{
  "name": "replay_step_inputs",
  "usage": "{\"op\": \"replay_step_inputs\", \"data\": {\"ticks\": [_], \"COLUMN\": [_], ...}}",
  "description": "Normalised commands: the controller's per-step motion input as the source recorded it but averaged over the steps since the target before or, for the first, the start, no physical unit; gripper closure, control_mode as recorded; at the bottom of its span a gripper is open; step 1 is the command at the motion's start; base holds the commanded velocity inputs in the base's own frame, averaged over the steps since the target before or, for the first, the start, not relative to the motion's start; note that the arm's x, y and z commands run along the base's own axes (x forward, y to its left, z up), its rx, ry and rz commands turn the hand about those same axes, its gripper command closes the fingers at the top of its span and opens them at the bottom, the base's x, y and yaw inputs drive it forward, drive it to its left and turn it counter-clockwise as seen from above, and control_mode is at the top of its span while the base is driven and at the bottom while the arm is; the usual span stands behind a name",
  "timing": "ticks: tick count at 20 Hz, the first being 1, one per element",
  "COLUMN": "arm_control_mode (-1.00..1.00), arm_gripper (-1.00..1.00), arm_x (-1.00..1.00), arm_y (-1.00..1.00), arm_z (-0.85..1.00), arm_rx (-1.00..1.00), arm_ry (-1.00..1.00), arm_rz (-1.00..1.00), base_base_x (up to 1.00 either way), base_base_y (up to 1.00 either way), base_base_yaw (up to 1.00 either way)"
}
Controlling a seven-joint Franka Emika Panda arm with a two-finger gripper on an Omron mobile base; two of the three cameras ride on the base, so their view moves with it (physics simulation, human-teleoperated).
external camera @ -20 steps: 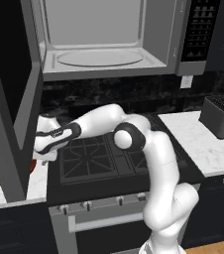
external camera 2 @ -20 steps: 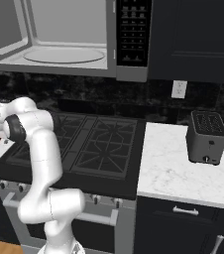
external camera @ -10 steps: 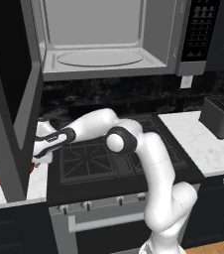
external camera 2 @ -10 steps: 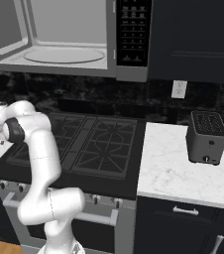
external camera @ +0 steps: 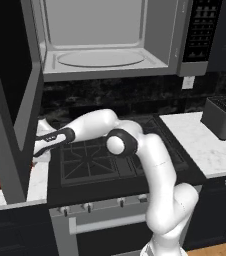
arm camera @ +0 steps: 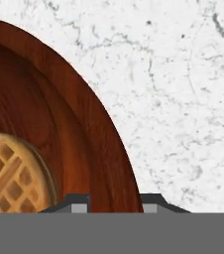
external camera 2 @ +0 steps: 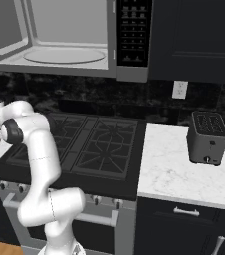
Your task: Open the microwave, place the bowl with waffle inside the microwave, then close the microwave door and turn it on.
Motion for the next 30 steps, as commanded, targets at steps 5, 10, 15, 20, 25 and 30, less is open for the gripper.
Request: {"op": "replay_step_inputs", "data": {"ticks": [5,10,15,20,25,30], "arm_control_mode": [-1.0,-1.0,-1.0,-1.0,-1.0,-1.0], "arm_gripper": [1.0,1.0,1.0,1.0,1.0,1.0], "arm_x": [-0.26,-0.34,-0.51,-0.38,-0.37,-0.47], "arm_y": [-0.17,-0.24,-0.26,-0.33,-0.72,-0.93], "arm_z": [0.11,0.22,0.43,0.6,0.78,0.57], "arm_rx": [0.0,0.02,0.09,0.14,0.08,0.06], "arm_ry": [-0.02,-0.06,-0.18,-0.15,-0.01,-0.01], "arm_rz": [-0.07,-0.06,-0.02,-0.01,-0.02,-0.09], "base_base_x": [0.0,0.0,0.0,0.0,0.0,0.0], "base_base_y": [0.0,0.0,0.0,0.0,0.0,0.0], "base_base_yaw": [0.0,0.0,0.0,0.0,0.0,0.0]}}
